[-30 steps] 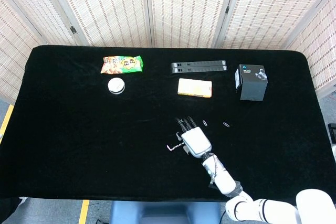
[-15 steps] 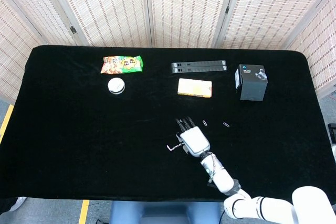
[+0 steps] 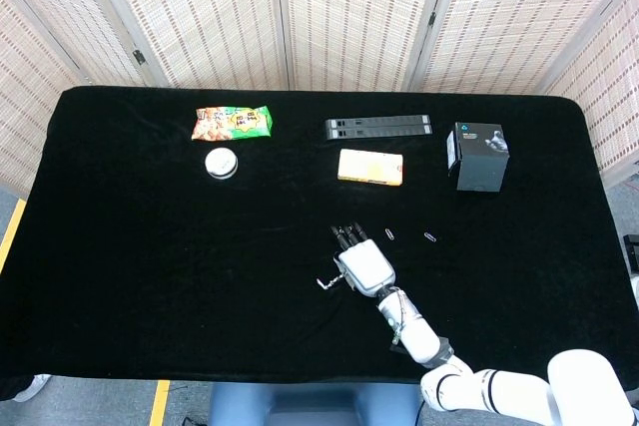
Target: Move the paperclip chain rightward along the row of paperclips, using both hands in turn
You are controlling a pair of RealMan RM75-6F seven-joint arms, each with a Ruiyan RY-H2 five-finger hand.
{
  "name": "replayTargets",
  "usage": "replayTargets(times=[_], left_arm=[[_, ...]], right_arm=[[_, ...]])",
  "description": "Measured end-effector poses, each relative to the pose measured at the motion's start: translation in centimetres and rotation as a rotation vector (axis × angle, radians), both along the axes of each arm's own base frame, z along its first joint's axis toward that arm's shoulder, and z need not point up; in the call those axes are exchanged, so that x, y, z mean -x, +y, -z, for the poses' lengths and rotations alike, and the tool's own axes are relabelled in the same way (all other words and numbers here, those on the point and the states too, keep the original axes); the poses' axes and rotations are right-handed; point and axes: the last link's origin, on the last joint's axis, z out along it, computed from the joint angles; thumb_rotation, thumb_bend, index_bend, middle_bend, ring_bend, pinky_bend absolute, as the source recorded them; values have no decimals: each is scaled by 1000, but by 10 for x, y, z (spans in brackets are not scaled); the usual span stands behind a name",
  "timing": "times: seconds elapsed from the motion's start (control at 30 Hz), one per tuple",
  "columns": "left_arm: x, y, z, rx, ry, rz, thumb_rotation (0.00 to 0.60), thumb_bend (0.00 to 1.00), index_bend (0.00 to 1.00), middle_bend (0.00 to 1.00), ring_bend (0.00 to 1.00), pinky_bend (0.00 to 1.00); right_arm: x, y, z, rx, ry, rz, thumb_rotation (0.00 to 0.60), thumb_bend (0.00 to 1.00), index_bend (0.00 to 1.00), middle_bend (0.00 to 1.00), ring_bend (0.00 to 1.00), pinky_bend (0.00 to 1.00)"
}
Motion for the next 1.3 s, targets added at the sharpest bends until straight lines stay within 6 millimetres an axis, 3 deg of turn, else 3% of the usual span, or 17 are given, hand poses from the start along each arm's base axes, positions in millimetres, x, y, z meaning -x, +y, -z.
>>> replayTargets(times=[0.5,0.9,1.3], left_arm=[[1,-1,-1,-1,0,-9,600,156,145,417,342,518],[-1,-2,-1,-6,2,-7,600,156,146,417,342,518],[-6,-1,4,1,18,2,600,156,148,417,342,518]], right_arm=[[-1,-1,-9,13,-6,-6,600,404,677,61,0,0],[-6,-3,-28,62,-53,-16,600,424,712,83,0,0],[30,-22,-60,149,-4,72,600,425,714,85,0,0]])
